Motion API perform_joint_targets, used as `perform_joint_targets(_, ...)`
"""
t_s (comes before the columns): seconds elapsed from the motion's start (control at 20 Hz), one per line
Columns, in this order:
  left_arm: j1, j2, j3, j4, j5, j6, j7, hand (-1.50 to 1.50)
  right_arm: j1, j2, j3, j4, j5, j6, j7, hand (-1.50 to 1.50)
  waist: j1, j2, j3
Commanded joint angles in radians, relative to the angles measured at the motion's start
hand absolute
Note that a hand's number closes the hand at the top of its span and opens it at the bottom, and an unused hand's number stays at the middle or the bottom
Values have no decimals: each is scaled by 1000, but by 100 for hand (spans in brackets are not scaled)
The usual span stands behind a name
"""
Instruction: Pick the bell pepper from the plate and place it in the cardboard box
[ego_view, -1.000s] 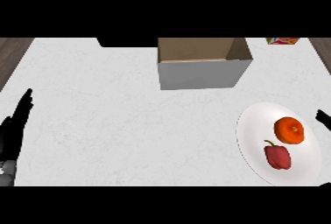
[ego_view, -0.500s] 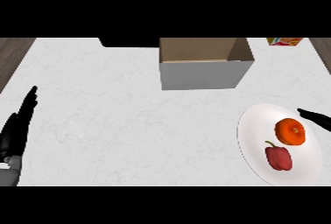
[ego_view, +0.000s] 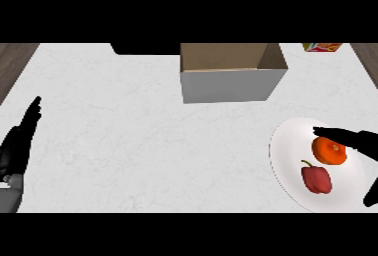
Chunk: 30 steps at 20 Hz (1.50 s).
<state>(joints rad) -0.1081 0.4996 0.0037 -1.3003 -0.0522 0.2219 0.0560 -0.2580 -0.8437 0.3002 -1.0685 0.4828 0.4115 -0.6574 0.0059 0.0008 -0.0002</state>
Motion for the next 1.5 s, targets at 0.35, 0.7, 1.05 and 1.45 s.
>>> perform_joint_targets(0.35, 7, -50, 42, -18, -70, -19, 2, 0, -32, 152, -23, 106, 185, -22, -9, -150, 1, 1, 1)
perform_joint_targets(0.7, 52, -98, 55, -77, -105, -30, 18, 0, 31, 143, -88, -47, 170, 77, -13, -150, -5, -2, 0)
perform_joint_targets(1.05, 21, -84, 95, -68, -110, -68, 42, 0, 121, 158, -102, -195, 154, 83, -18, -150, -6, -2, 0)
perform_joint_targets(1.45, 27, -121, 109, -40, -141, -59, 2, 0, 193, 168, -69, -388, 208, 170, 200, -150, -9, -2, 0)
